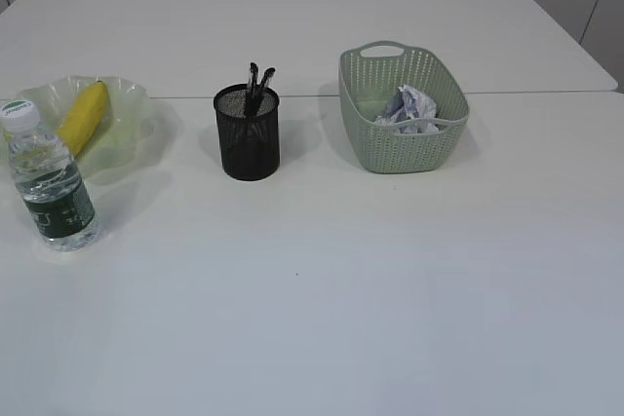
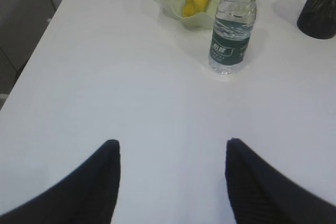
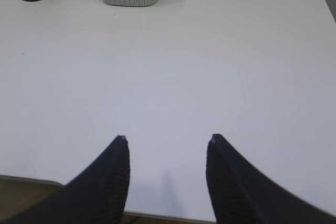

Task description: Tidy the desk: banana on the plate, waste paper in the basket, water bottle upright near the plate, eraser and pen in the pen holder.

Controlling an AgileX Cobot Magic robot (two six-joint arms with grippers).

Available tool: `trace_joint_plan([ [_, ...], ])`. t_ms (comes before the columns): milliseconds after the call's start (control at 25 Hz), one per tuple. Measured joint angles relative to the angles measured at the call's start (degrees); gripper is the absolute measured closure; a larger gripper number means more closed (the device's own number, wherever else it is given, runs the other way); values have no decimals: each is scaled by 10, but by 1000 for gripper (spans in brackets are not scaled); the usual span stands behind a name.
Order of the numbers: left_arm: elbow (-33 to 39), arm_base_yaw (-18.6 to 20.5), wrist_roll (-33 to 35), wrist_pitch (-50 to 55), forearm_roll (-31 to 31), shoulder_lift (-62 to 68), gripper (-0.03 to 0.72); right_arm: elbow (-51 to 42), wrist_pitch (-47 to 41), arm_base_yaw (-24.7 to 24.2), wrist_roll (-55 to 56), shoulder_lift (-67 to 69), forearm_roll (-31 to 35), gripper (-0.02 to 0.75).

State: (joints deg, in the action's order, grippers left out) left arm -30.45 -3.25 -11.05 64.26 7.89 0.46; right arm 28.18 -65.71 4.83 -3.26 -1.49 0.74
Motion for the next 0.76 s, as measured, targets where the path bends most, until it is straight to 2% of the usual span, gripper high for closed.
trace_joint_plan([
  [240,0,18,0,0,-10,0,251,0,0,0,-3,0,8,381],
  [760,0,18,0,0,-11,0,272,0,0,0,-6,0,9,381],
])
